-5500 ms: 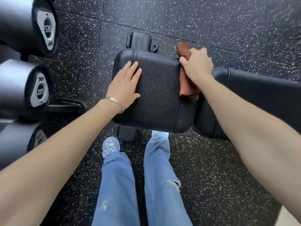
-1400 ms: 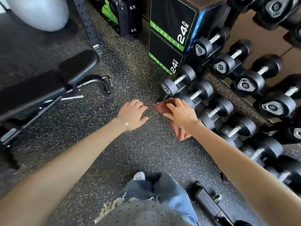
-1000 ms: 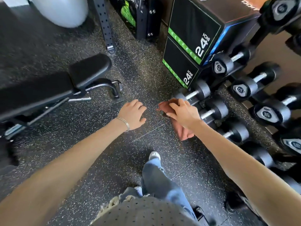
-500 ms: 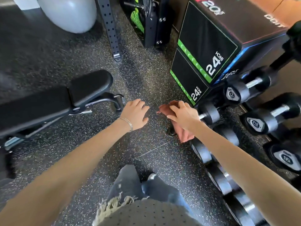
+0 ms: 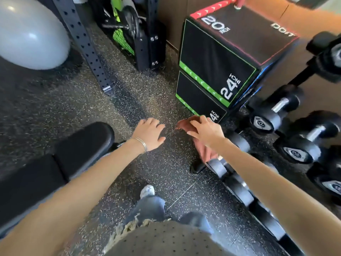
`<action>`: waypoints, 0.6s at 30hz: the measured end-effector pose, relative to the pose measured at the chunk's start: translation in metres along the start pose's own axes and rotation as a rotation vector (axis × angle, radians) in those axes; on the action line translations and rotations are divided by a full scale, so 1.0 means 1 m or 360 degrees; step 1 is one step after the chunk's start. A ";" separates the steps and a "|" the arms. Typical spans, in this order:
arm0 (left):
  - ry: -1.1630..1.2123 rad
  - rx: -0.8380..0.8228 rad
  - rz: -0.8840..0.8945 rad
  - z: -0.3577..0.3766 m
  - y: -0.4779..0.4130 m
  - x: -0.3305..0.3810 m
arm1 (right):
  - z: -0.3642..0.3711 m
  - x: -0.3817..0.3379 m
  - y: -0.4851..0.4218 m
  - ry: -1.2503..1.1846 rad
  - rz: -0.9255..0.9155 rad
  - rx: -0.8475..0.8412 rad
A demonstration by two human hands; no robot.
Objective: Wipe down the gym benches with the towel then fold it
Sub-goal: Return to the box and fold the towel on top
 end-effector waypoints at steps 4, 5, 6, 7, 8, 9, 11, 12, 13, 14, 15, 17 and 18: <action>-0.0052 0.0019 0.0125 -0.004 -0.043 -0.041 | -0.016 -0.008 -0.043 -0.0060 0.0125 0.0013; -0.0057 0.0020 0.0150 -0.004 -0.052 -0.048 | -0.020 -0.009 -0.051 -0.0091 0.0139 0.0033; -0.0056 0.0019 0.0176 -0.005 -0.061 -0.054 | -0.023 -0.009 -0.057 -0.0147 0.0144 0.0066; -0.0058 0.0028 0.0200 -0.004 -0.069 -0.058 | -0.026 -0.009 -0.064 -0.0212 0.0144 0.0115; -0.0067 0.0035 0.0221 -0.003 -0.079 -0.062 | -0.029 -0.007 -0.071 -0.0245 0.0155 0.0143; -0.0069 0.0030 0.0235 -0.002 -0.089 -0.066 | -0.032 -0.005 -0.079 -0.0222 0.0180 0.0128; -0.0048 0.0006 0.0247 0.002 -0.110 -0.074 | -0.037 0.002 -0.096 -0.0129 0.0226 0.0060; -0.0043 0.0003 0.0248 0.003 -0.121 -0.077 | -0.039 0.007 -0.105 -0.0111 0.0227 0.0045; -0.0042 0.0005 0.0250 0.004 -0.131 -0.079 | -0.040 0.012 -0.116 -0.0109 0.0222 0.0036; -0.0039 0.0006 0.0253 0.004 -0.143 -0.081 | -0.041 0.018 -0.126 -0.0119 0.0222 0.0028; -0.0036 0.0005 0.0255 0.004 -0.156 -0.084 | -0.043 0.025 -0.138 -0.0132 0.0226 0.0026; -0.0044 -0.0004 0.0256 0.003 -0.185 -0.090 | -0.048 0.041 -0.165 -0.0147 0.0228 0.0047; -0.0049 -0.0016 0.0254 0.000 -0.200 -0.093 | -0.052 0.049 -0.179 -0.0154 0.0225 0.0064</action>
Point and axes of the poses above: each hand's wrist, its own y-axis away from the middle knuckle, its own z-axis out of the palm, x = y × z, the point moved 4 cm from there along -y, towards the middle knuckle, and after that the axes turned 7 degrees about -y, right-handed, at the moved point
